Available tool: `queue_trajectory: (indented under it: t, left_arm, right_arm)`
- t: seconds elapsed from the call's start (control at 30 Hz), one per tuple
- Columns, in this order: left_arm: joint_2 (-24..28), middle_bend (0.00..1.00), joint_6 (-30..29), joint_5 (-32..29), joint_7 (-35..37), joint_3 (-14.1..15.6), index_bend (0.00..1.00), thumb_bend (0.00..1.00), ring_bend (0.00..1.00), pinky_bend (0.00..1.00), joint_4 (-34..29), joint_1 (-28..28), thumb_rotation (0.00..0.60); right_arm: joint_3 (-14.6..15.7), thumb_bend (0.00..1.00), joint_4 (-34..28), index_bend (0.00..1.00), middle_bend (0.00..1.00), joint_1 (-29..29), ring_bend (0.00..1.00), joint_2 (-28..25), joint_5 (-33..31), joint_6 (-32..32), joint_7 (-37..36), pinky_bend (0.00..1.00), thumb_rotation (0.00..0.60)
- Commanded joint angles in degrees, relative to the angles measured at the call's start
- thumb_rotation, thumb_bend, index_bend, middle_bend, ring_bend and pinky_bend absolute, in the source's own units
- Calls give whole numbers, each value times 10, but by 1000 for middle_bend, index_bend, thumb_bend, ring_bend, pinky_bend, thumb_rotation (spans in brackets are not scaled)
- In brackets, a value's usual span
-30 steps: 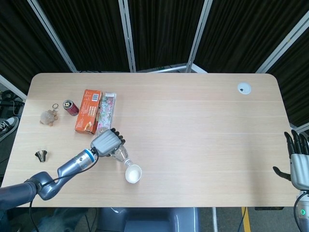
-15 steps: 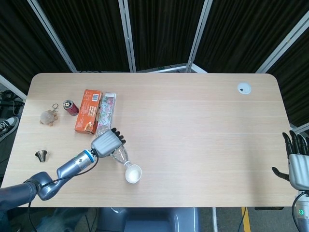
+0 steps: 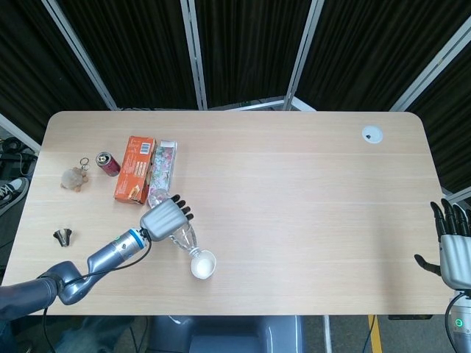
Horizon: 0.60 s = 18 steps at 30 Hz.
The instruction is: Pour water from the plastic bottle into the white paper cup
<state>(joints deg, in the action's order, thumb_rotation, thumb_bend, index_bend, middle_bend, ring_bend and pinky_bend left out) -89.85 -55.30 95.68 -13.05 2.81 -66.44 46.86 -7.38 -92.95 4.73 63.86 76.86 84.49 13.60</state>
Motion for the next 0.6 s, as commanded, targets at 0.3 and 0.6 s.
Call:
queue_trajectory:
  t: [0.3, 0.6]
  left_arm:
    - [-2, 451, -14, 13, -12, 2, 500, 496, 372, 397, 4, 2, 600]
    - [-3, 450, -23, 20, -18, 2, 501, 497, 372, 397, 8, 2, 600]
  right_arm:
    - [1, 0, -1, 0, 0, 0, 0, -1, 1, 0, -1, 0, 600]
    - [1, 0, -2, 0, 0, -1, 0, -2, 1, 1, -2, 0, 600]
